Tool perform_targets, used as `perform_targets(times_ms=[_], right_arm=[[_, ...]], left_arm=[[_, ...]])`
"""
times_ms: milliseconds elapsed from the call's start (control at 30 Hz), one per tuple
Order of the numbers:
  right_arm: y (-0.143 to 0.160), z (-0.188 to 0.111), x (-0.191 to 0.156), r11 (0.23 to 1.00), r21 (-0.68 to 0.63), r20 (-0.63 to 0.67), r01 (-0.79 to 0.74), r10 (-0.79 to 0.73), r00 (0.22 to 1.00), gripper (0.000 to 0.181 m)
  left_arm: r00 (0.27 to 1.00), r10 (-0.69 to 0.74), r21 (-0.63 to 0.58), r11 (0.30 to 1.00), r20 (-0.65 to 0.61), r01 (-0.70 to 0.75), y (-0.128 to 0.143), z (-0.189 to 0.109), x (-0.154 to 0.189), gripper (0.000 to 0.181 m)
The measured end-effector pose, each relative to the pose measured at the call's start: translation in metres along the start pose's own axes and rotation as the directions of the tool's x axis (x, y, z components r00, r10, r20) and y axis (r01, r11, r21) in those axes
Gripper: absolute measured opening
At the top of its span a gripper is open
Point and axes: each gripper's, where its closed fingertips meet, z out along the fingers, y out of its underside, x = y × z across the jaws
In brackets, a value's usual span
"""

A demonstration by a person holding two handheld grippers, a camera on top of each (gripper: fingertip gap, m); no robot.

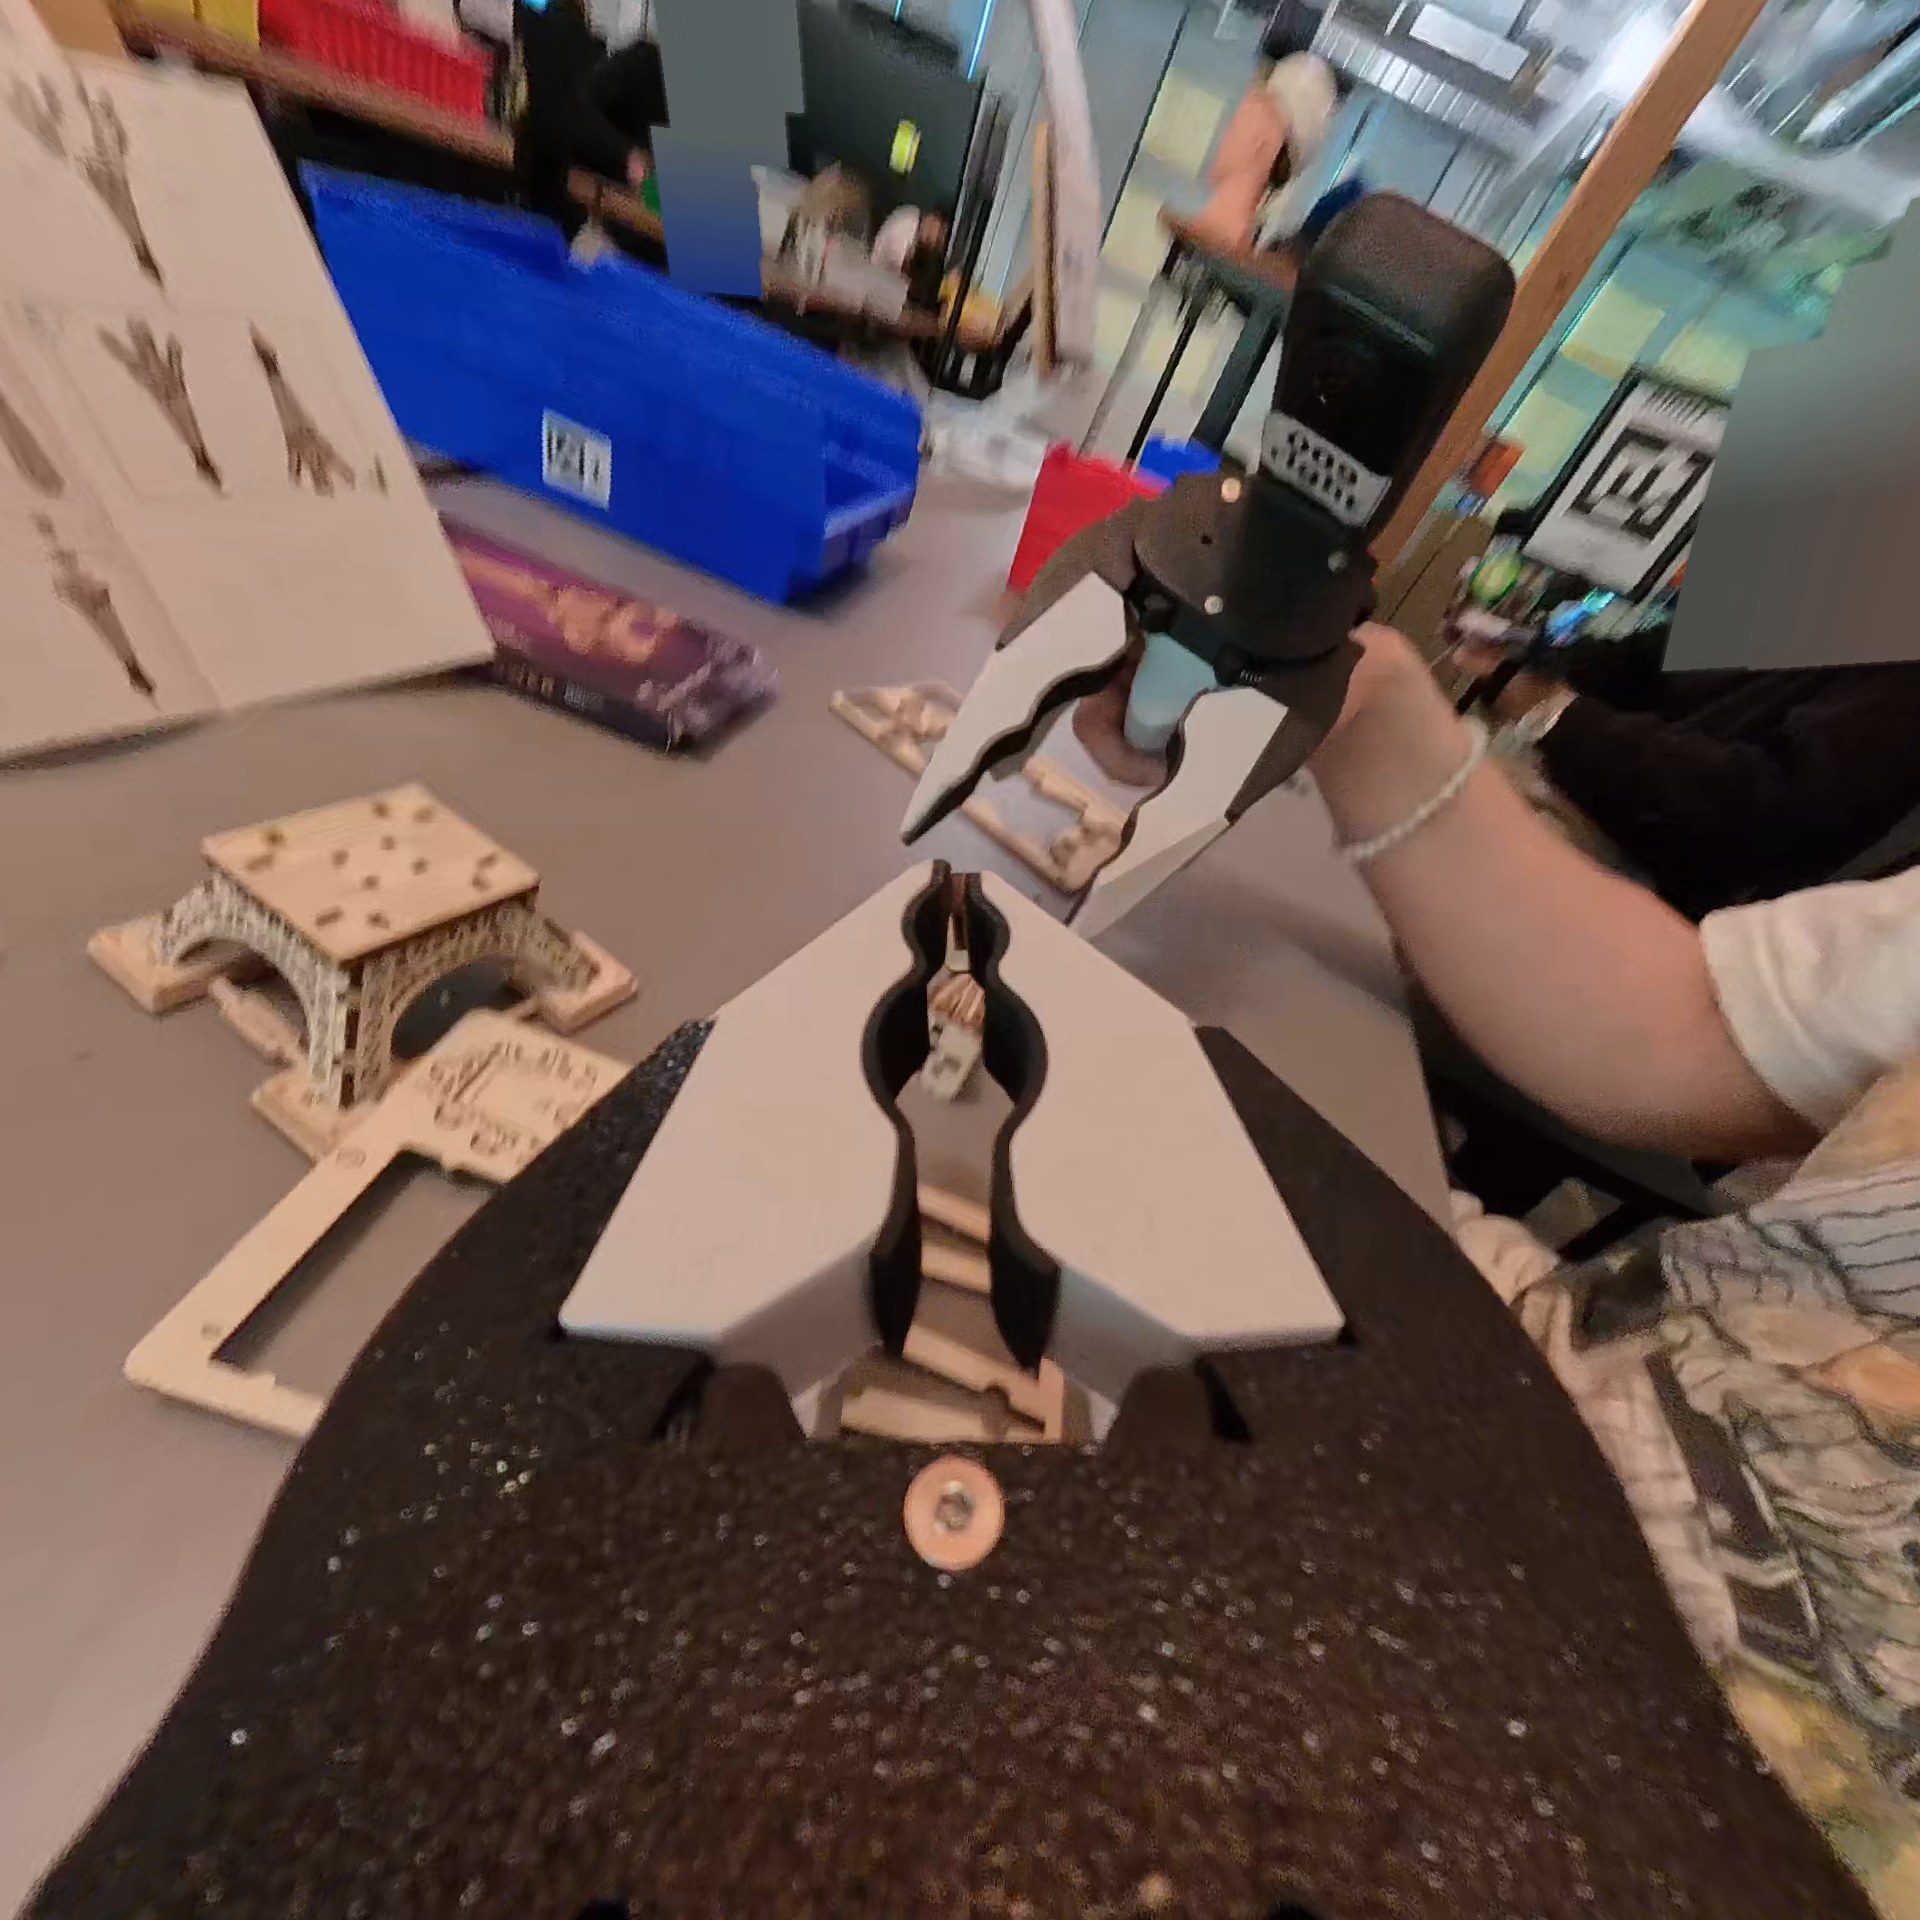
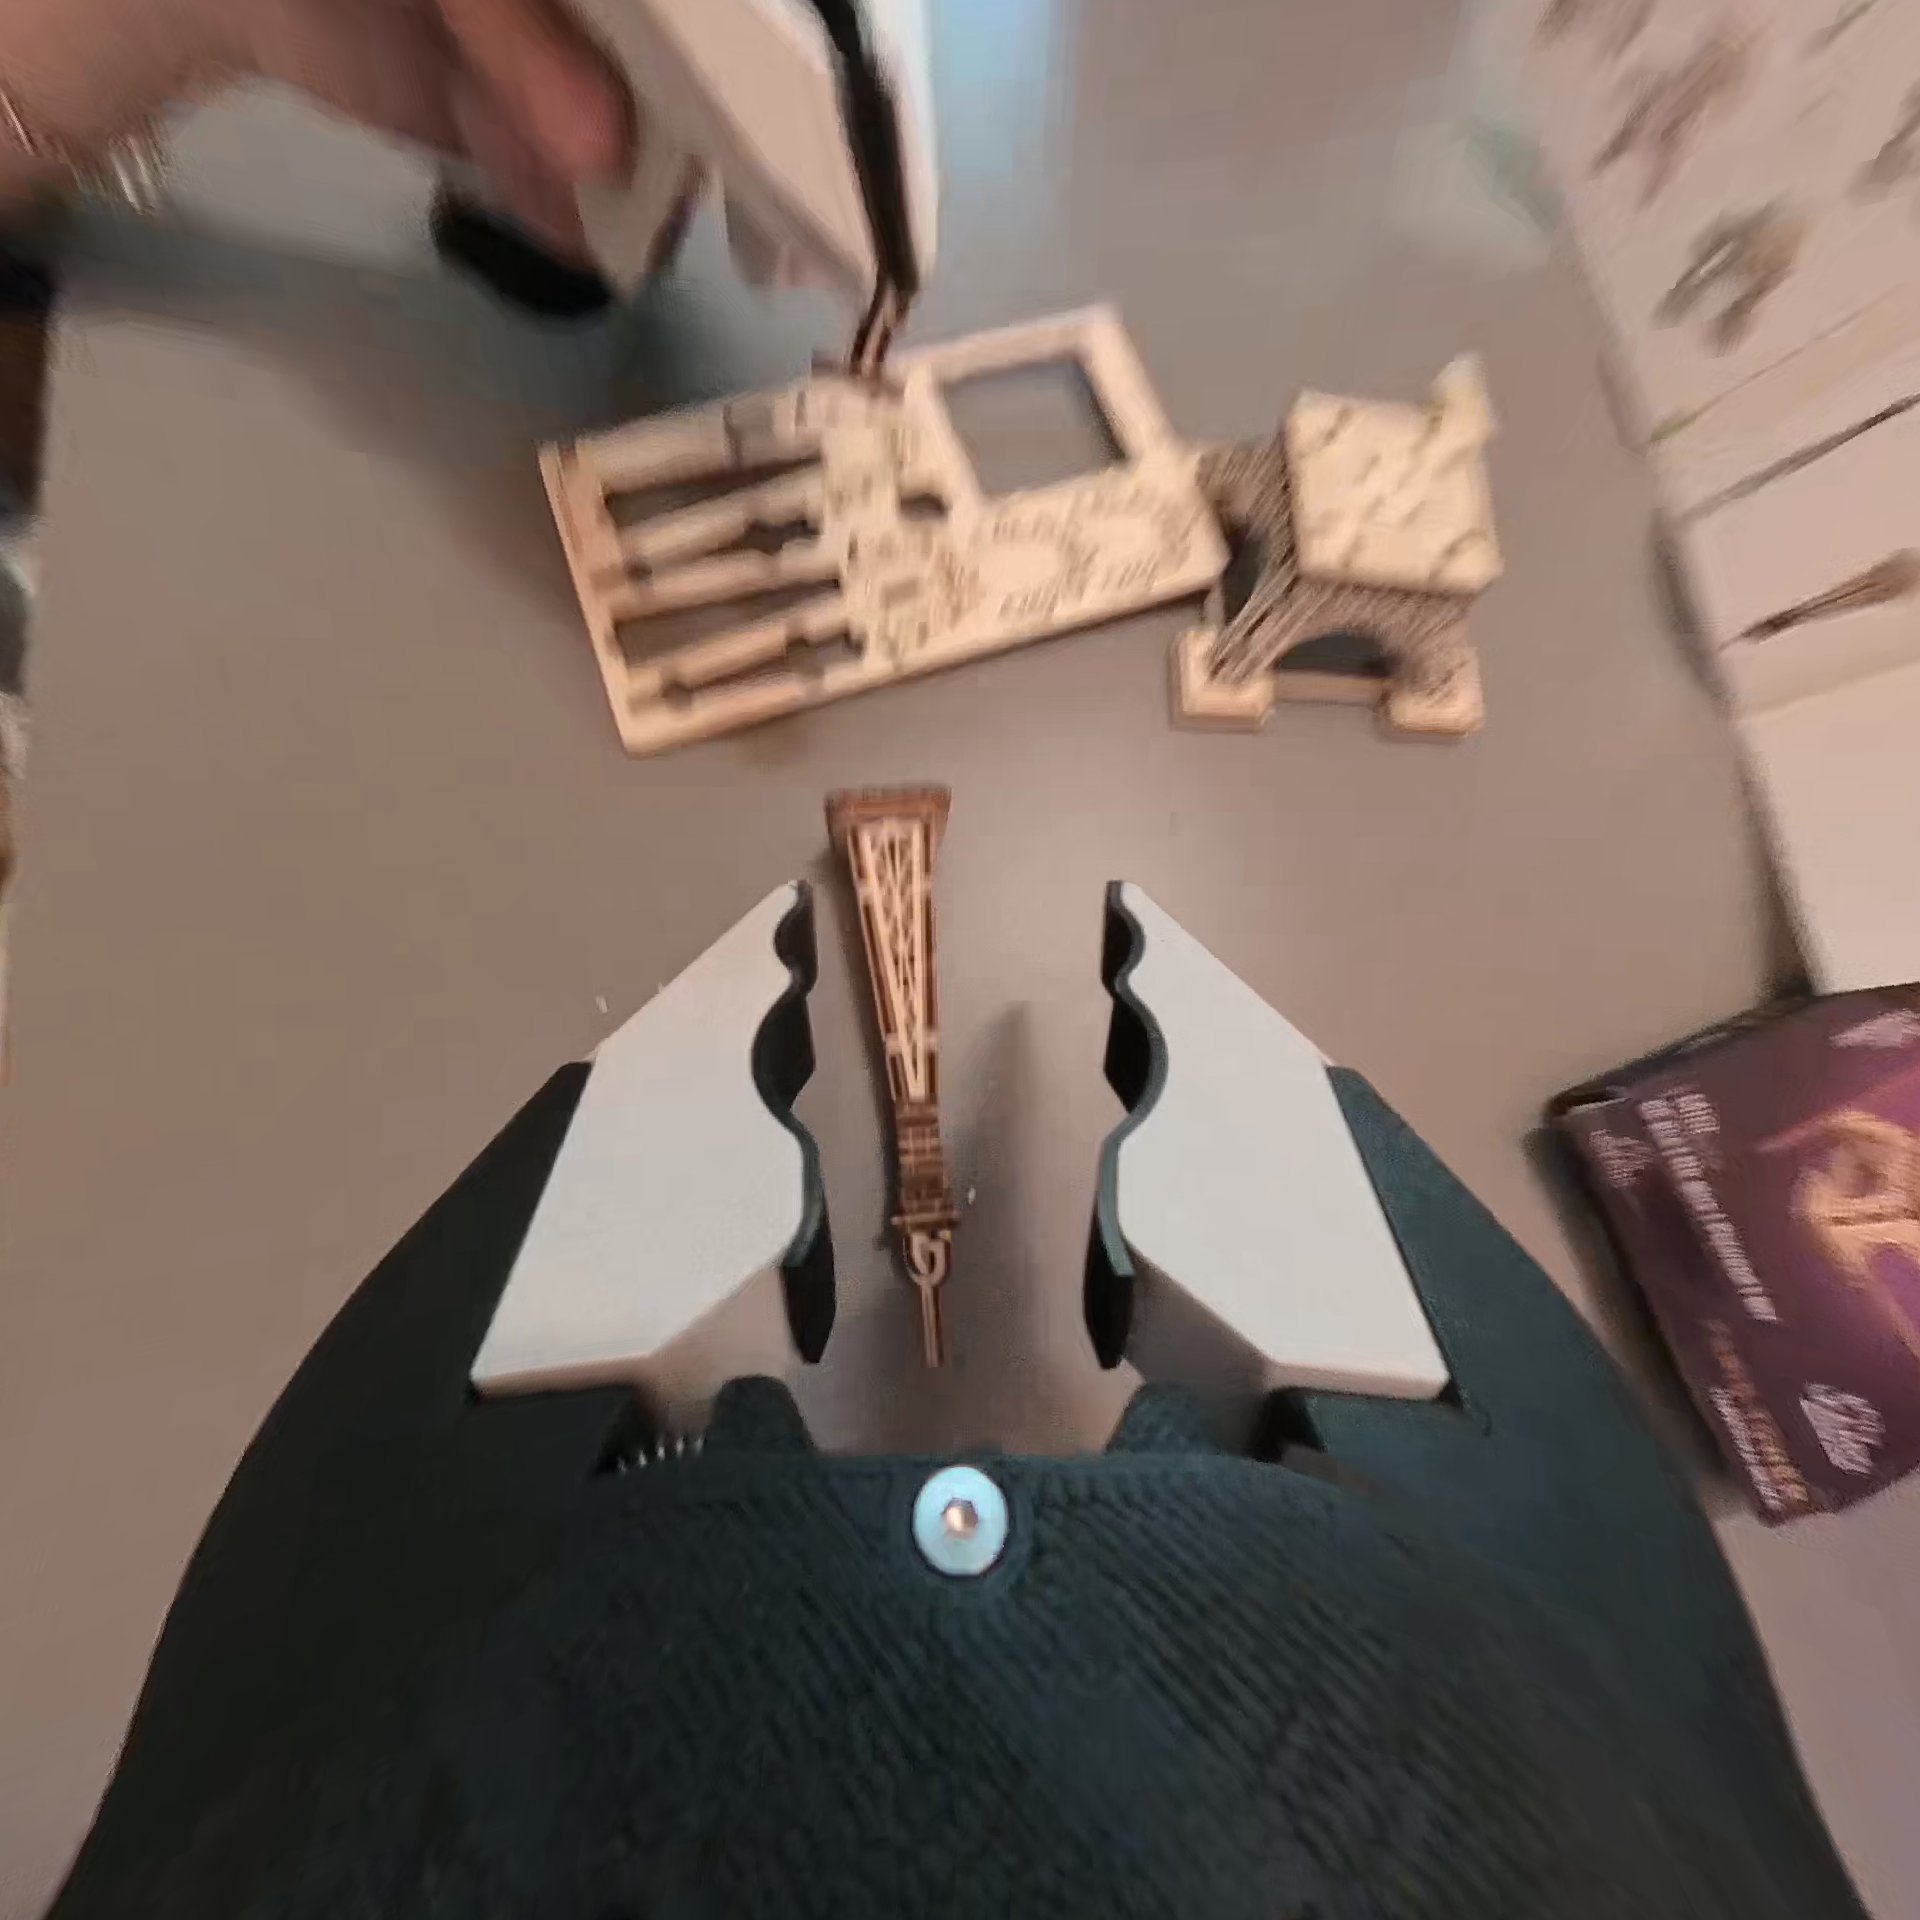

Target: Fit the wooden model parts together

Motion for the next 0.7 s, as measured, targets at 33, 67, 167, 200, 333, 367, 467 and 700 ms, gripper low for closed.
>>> perform_targets(times_ms=[33, 67, 167, 200, 333, 367, 467, 700], right_arm=[[-0.019, -0.01, -0.001, 0.995, 0.1, -0.031, -0.005, 0.008, 0.999, 0.044], [-0.041, -0.02, -0.002, 0.976, 0.219, -0.058, -0.015, 0.029, 0.998, 0.034], [-0.097, -0.036, -0.003, 0.833, 0.547, -0.101, -0.089, 0.171, 0.98, 0.021], [-0.109, -0.037, -0.01, 0.785, 0.609, -0.064, -0.117, 0.196, 0.979, 0.022], [-0.14, -0.051, -0.027, 0.604, 0.775, 0.038, -0.183, 0.245, 0.969, 0.019], [-0.145, -0.053, -0.029, 0.573, 0.798, 0.049, -0.188, 0.248, 0.968, 0.018], [-0.155, -0.06, -0.034, 0.554, 0.815, 0.04, -0.169, 0.237, 0.971, 0.019], [-0.161, -0.073, -0.05, 0.491, 0.867, -0.033, -0.086, 0.229, 0.973, 0.027]], left_arm=[[1.0, 0.011, 0.066, 0.998, -0.026, -0.009, -0.011, -0.002, 0.006, 0.0], [0.998, 0.018, 0.143, 0.99, -0.059, -0.009, -0.023, -0.005, 0.013, 0.0], [0.992, 0.004, 0.308, 0.951, -0.129, 0.036, -0.055, -0.016, 0.032, 0.0], [0.989, 0.026, 0.353, 0.935, -0.145, 0.027, -0.064, -0.019, 0.04, 0.0], [0.984, 0.104, 0.464, 0.886, -0.144, -0.026, -0.09, -0.026, 0.063, 0.0], [0.983, 0.119, 0.492, 0.87, -0.143, -0.034, -0.095, -0.028, 0.068, 0.0], [0.975, 0.132, 0.543, 0.84, -0.18, -0.014, -0.108, -0.033, 0.083, 0.001], [0.967, 0.12, 0.59, 0.807, -0.223, 0.036, -0.115, -0.033, 0.099, 0.001]])
